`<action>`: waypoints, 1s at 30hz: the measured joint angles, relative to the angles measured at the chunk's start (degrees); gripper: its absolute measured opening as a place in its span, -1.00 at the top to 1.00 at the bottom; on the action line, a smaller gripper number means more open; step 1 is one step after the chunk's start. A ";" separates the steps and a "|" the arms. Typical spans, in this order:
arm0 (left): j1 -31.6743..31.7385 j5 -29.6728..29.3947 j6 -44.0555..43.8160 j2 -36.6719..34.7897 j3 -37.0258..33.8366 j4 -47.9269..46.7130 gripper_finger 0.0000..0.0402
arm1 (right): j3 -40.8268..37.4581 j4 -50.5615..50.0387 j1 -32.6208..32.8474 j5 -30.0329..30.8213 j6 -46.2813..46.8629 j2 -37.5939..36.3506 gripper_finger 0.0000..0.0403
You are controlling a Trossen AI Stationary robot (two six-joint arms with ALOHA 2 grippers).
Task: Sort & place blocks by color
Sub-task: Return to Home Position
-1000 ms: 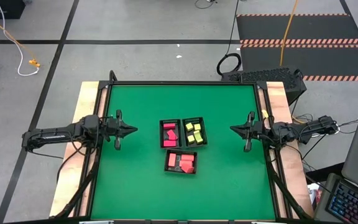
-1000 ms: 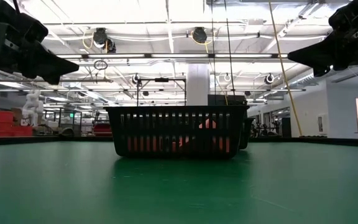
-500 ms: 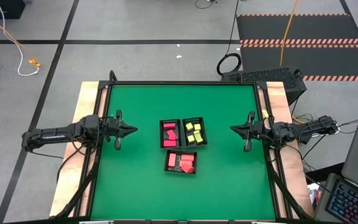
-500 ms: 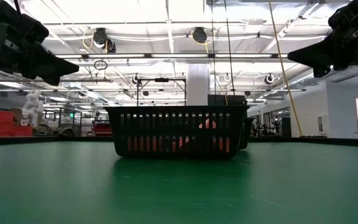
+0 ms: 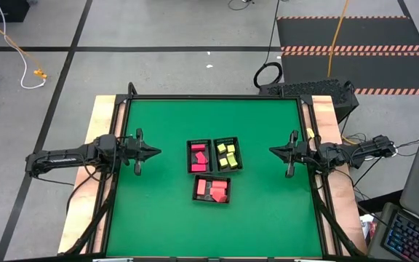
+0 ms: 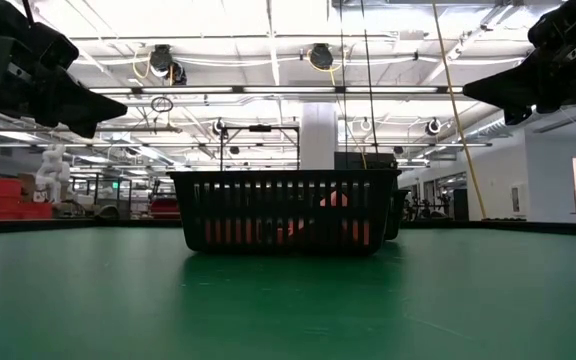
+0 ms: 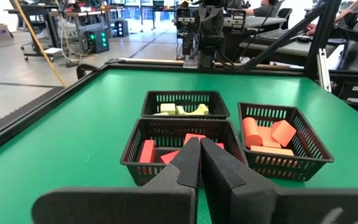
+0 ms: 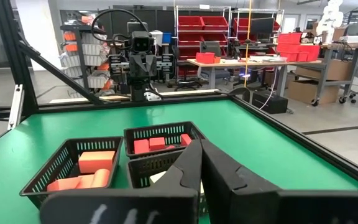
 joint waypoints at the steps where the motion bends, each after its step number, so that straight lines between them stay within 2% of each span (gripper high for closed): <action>1: 0.00 -0.01 0.06 0.00 0.00 0.00 0.92 | 0.00 0.00 0.00 -0.01 0.00 0.00 1.00; 30: 0.00 0.00 -0.69 0.00 0.00 0.00 0.92 | -0.02 0.04 0.00 -0.19 1.53 0.00 1.00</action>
